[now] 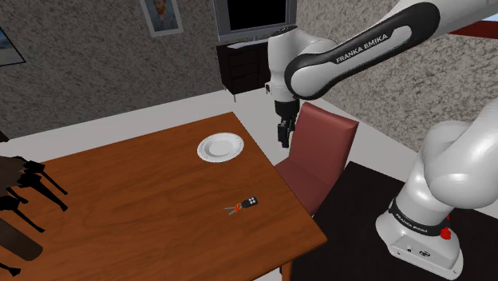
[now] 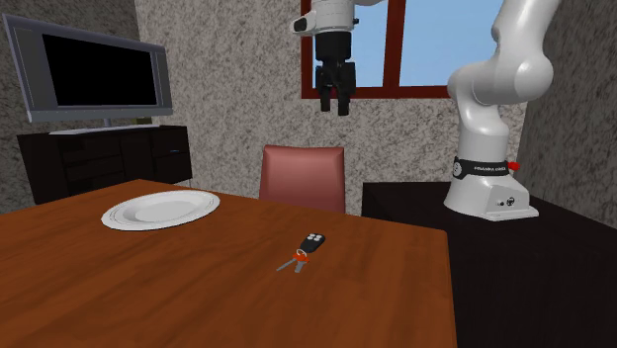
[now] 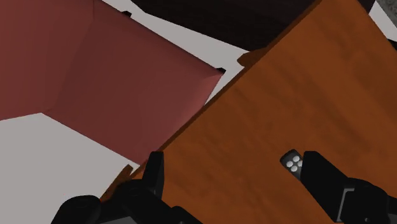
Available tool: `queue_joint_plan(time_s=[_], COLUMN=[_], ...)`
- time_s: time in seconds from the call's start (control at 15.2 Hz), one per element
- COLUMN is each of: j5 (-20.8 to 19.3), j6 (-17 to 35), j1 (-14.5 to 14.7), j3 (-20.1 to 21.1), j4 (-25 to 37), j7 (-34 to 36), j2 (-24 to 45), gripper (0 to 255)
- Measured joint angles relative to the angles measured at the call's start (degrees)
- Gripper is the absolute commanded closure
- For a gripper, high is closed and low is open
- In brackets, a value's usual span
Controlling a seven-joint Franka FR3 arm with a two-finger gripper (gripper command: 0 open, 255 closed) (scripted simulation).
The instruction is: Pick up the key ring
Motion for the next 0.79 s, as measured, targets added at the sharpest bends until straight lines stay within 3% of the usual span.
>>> queue_joint_plan(time_s=[0.79], j5=[-0.3], j6=[15.8], j1=[5.6], j3=[4.6], j4=[6.6], j7=[-6.7], j2=[22.0], gripper=[0])
